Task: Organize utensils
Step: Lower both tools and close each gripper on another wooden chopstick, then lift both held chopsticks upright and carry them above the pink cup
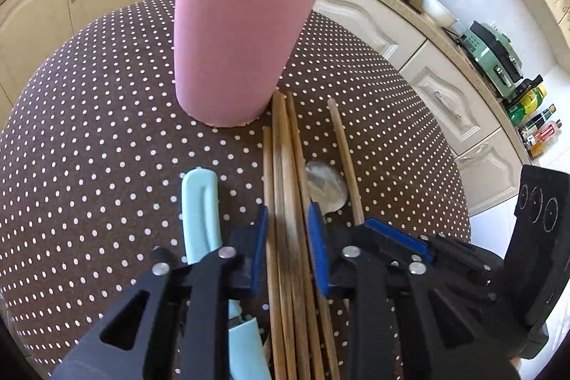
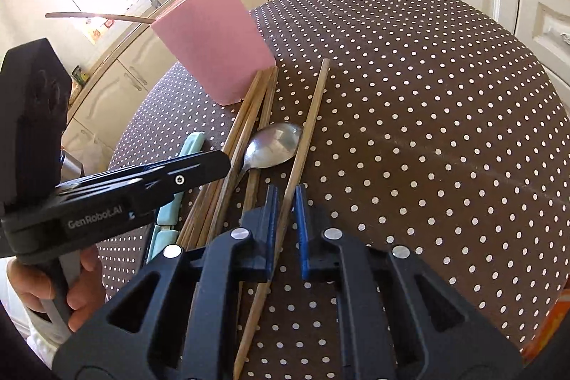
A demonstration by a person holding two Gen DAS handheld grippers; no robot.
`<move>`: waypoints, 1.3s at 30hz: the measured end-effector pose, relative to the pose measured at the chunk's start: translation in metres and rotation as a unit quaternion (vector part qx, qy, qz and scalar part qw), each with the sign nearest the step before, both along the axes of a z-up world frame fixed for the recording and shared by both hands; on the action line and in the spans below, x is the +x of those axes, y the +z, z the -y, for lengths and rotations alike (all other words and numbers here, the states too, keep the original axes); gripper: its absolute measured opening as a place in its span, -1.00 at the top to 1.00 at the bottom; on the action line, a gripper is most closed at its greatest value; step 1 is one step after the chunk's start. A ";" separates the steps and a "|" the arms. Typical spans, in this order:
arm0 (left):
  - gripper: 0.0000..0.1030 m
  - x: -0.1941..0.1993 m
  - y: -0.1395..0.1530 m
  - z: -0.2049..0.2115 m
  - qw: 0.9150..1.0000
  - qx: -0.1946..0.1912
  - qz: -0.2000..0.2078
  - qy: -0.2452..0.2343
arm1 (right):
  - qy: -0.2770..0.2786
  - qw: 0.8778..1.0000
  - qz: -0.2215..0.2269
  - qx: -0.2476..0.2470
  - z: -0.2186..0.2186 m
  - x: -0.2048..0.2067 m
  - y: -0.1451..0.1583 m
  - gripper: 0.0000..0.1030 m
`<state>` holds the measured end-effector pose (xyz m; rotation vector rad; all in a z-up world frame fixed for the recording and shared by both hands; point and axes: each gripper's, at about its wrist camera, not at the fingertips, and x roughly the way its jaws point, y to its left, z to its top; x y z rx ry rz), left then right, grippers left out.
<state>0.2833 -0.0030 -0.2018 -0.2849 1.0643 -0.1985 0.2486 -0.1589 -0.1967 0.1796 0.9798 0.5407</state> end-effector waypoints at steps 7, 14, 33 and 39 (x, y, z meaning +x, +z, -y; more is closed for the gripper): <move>0.86 0.004 0.002 0.001 1.000 0.002 0.001 -0.001 | 0.001 1.000 -0.015 0.010 -0.002 0.018 0.002 0.79; 0.88 -0.005 0.005 -0.020 1.000 -0.021 0.000 0.010 | -0.004 1.000 -0.025 0.010 -0.002 0.033 0.002 0.79; 0.88 -0.009 0.027 -0.011 0.999 -0.034 0.039 0.000 | -0.003 0.998 -0.016 -0.058 -0.029 0.068 0.005 0.85; 0.88 -0.023 0.045 -0.009 0.995 -0.042 0.087 -0.003 | -0.020 0.999 0.025 0.001 -0.008 0.044 0.017 0.89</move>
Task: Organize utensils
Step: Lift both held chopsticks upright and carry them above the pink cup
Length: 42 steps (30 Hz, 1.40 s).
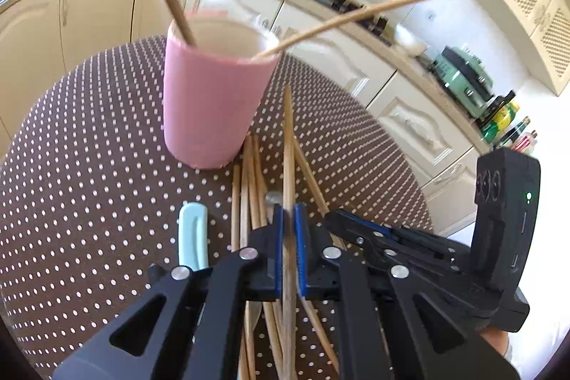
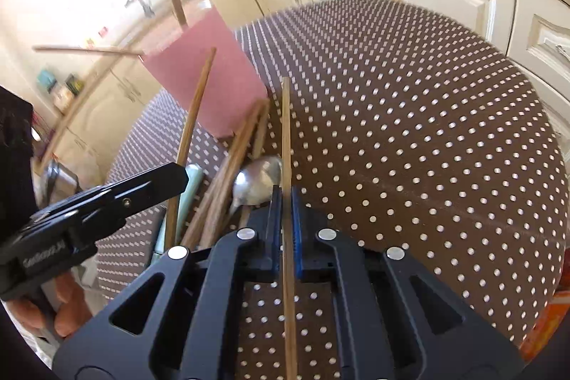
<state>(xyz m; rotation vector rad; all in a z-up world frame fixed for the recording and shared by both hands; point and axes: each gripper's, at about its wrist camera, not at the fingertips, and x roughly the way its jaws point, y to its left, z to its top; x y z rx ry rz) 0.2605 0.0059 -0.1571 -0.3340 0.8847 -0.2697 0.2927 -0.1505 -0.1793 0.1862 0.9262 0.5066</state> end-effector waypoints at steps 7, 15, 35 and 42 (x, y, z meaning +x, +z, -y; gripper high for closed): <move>0.88 -0.023 0.034 0.002 0.997 -0.018 0.076 -0.003 | -0.020 0.994 0.074 0.076 0.021 -0.030 0.029 0.89; 0.88 -0.050 0.075 -0.008 0.984 -0.033 0.177 0.014 | -0.020 0.980 0.159 0.115 0.033 -0.059 0.065 0.89; 0.87 -0.038 0.153 -0.026 0.912 0.009 0.387 0.136 | -0.002 0.935 0.329 0.130 -0.009 -0.051 0.155 0.89; 0.87 -0.018 0.164 -0.031 0.886 0.041 0.429 0.171 | -0.008 0.921 0.365 0.135 -0.022 -0.025 0.170 0.89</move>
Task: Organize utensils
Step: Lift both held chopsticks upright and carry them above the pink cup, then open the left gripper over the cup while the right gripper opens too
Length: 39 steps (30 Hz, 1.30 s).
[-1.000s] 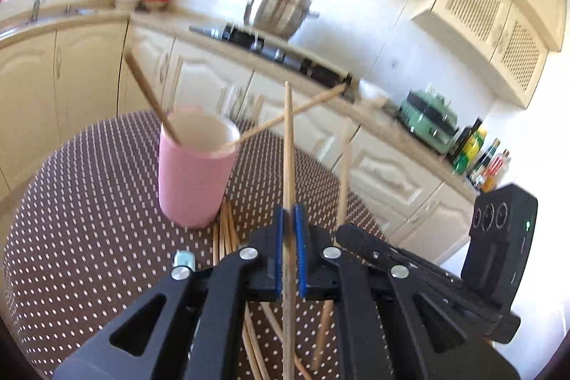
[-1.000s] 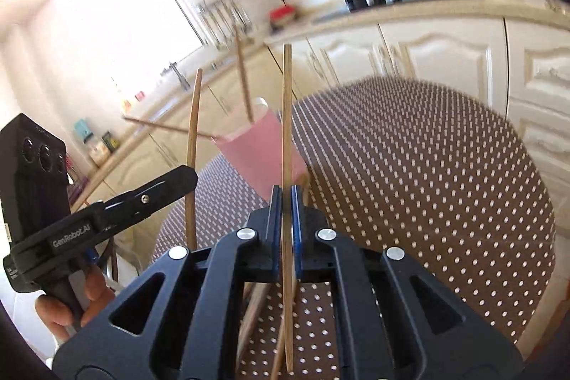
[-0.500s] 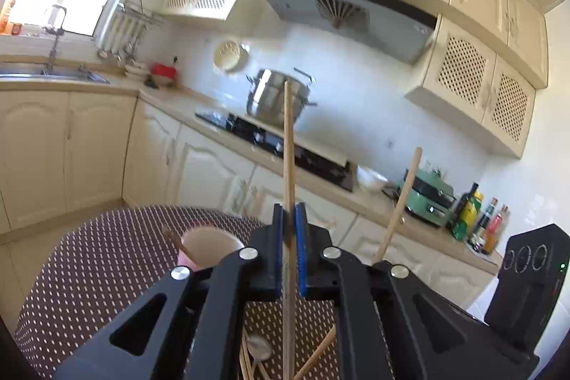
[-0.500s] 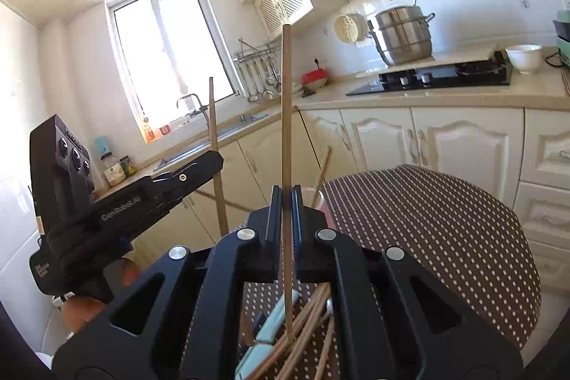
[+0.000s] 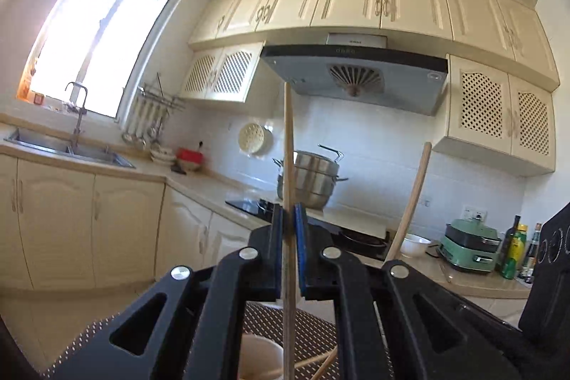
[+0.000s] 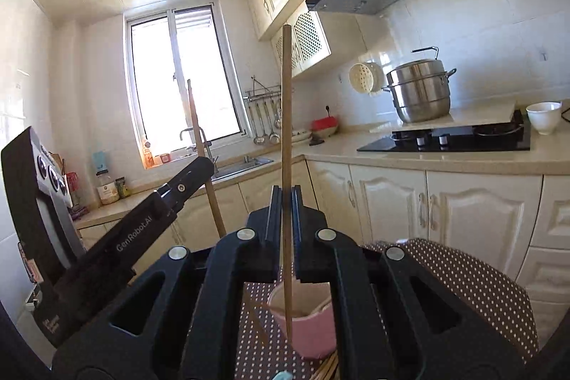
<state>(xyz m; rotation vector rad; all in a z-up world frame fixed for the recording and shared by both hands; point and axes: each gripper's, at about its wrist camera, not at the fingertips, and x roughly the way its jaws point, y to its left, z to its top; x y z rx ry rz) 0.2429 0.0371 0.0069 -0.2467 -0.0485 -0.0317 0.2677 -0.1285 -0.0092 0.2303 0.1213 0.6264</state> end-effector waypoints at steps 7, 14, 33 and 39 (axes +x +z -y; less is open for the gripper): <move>0.87 0.016 -0.001 0.000 0.998 0.010 0.030 0.045 | -0.001 1.000 0.017 0.008 -0.010 0.020 -0.002 0.89; 0.87 0.037 -0.016 0.003 0.998 0.014 0.016 0.062 | -0.009 1.000 0.009 0.005 -0.014 0.032 -0.016 0.89; 0.43 0.038 -0.035 -0.002 0.997 0.018 -0.060 0.040 | -0.017 1.000 -0.015 -0.016 -0.024 0.025 -0.028 0.88; 0.28 0.028 -0.032 -0.006 0.997 0.012 -0.071 0.032 | -0.031 0.999 -0.020 -0.021 -0.024 0.017 -0.028 0.88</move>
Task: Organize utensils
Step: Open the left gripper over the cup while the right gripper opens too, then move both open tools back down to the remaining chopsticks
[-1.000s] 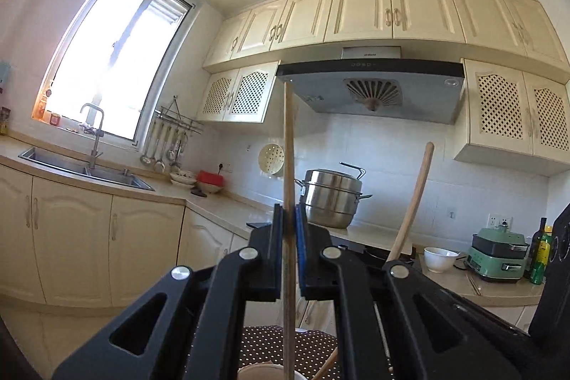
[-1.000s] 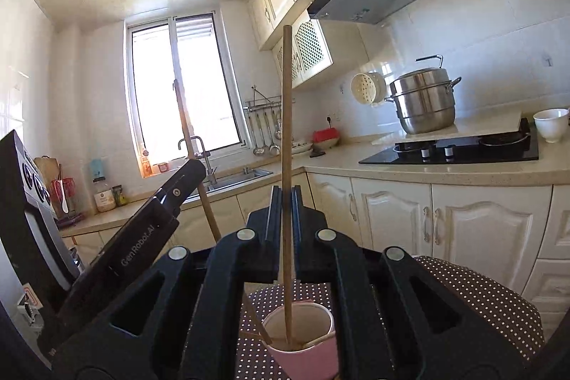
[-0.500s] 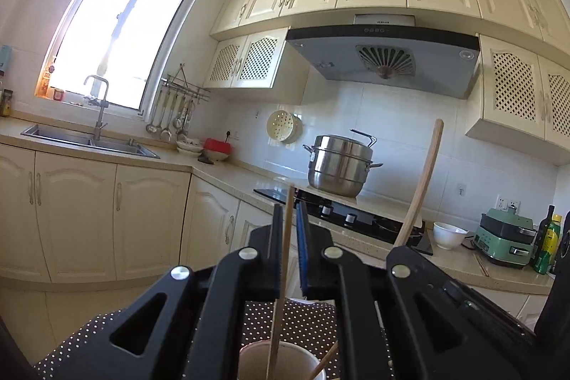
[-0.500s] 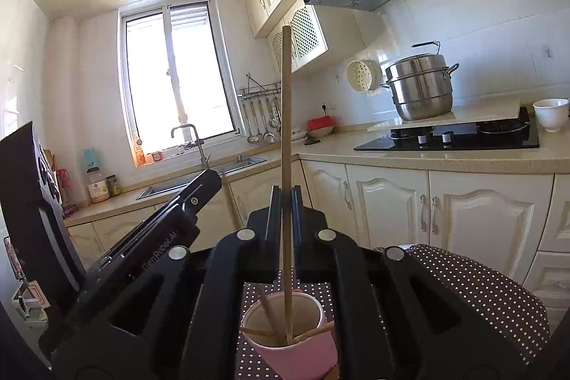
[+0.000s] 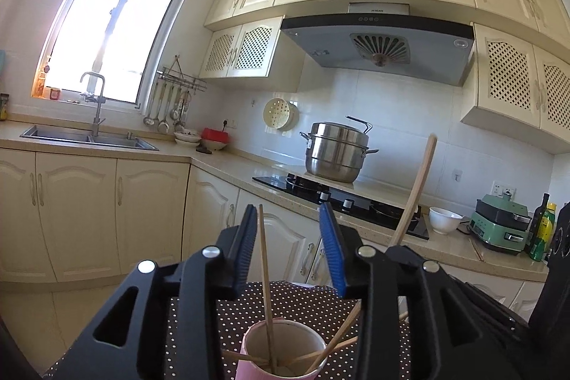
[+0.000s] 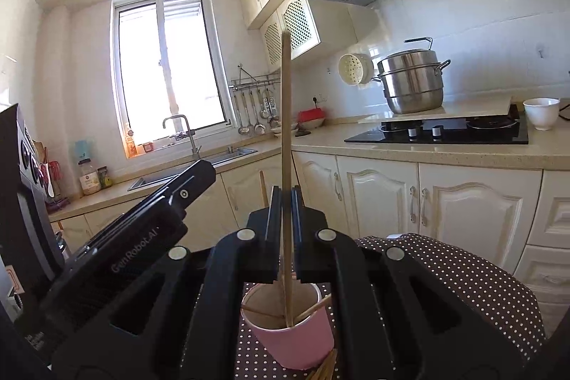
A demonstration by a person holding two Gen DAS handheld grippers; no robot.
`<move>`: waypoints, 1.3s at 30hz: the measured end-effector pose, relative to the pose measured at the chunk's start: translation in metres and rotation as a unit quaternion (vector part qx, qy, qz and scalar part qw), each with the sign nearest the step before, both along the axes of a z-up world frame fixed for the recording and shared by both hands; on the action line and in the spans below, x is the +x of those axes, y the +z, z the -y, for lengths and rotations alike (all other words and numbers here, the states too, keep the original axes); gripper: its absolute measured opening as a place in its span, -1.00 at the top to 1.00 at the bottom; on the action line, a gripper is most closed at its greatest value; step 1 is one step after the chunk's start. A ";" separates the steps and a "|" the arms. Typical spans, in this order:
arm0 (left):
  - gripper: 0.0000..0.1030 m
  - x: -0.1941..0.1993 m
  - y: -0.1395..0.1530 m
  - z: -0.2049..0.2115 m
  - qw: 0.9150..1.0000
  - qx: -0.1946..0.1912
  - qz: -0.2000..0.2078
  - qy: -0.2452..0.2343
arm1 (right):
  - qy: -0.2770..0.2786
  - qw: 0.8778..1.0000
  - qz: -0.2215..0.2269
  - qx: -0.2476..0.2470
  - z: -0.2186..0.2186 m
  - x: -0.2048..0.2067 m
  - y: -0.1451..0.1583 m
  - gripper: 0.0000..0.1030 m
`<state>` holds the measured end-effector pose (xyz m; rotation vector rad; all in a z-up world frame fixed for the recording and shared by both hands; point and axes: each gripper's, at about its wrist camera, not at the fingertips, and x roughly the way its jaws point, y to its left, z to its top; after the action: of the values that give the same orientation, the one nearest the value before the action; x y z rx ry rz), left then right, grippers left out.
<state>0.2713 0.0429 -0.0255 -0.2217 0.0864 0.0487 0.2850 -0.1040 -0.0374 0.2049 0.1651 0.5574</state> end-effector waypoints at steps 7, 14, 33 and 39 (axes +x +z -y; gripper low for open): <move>0.12 -0.014 0.004 -0.003 1.000 0.001 -0.007 -0.003 | -0.008 1.000 -0.005 -0.011 -0.004 -0.012 0.001 0.87; 0.08 -0.030 0.009 -0.009 1.000 -0.005 -0.013 -0.009 | -0.014 1.000 -0.006 -0.015 -0.001 -0.027 0.005 0.87; -0.18 -0.082 -0.007 0.000 0.994 -0.011 -0.086 -0.061 | -0.044 0.996 -0.060 -0.042 0.020 -0.081 -0.018 0.87; -0.21 -0.090 -0.024 0.004 0.987 -0.018 -0.133 -0.087 | -0.050 0.992 -0.104 -0.058 0.027 -0.088 -0.041 0.50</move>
<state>0.1811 0.0388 -0.0493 -0.2422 0.3723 -0.0983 0.1974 -0.1314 -0.0782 0.1564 0.3862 0.4255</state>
